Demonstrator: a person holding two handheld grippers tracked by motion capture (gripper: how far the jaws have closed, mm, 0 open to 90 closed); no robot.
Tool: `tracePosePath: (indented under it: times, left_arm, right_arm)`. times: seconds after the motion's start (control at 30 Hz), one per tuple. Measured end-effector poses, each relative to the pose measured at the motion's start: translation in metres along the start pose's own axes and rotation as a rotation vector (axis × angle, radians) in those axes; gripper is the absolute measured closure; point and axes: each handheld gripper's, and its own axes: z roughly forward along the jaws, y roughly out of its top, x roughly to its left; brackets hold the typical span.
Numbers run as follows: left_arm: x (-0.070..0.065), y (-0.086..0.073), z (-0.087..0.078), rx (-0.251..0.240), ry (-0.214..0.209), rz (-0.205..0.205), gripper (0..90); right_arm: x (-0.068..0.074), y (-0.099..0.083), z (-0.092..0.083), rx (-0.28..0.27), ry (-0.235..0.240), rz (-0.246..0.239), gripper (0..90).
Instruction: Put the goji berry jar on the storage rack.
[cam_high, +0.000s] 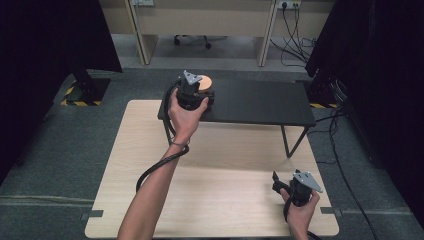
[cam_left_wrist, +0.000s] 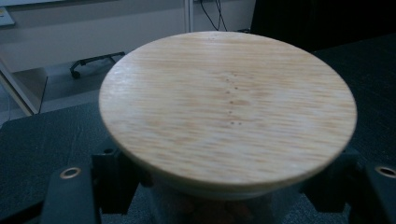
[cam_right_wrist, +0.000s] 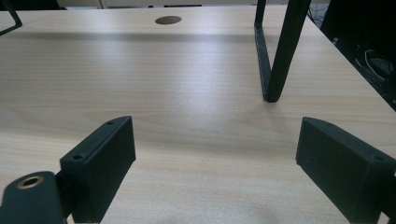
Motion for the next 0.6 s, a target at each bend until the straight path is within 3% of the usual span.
tracePosePath:
  times: [0.17, 0.3, 0.37, 0.6]
  left_arm:
    - [0.001, 0.0, -0.001, 0.0, -0.004, 0.005, 25.2]
    - [-0.013, -0.011, -0.013, -0.06, 0.062, 0.033, 6.6]
    - [-0.017, -0.012, -0.02, -0.067, 0.074, 0.056, 3.0]
    - [-0.019, -0.011, -0.043, -0.079, 0.043, 0.064, 2.6]
  right_arm:
    - [-0.001, 0.0, 0.0, -0.001, 0.001, 0.002, 11.9]
    - [-0.001, 0.0, 0.0, 0.0, 0.003, 0.005, 11.9]
    - [-0.001, 0.0, 0.0, -0.001, 0.002, 0.005, 11.9]
    - [-0.002, 0.0, 0.0, -0.002, 0.002, 0.013, 12.0]
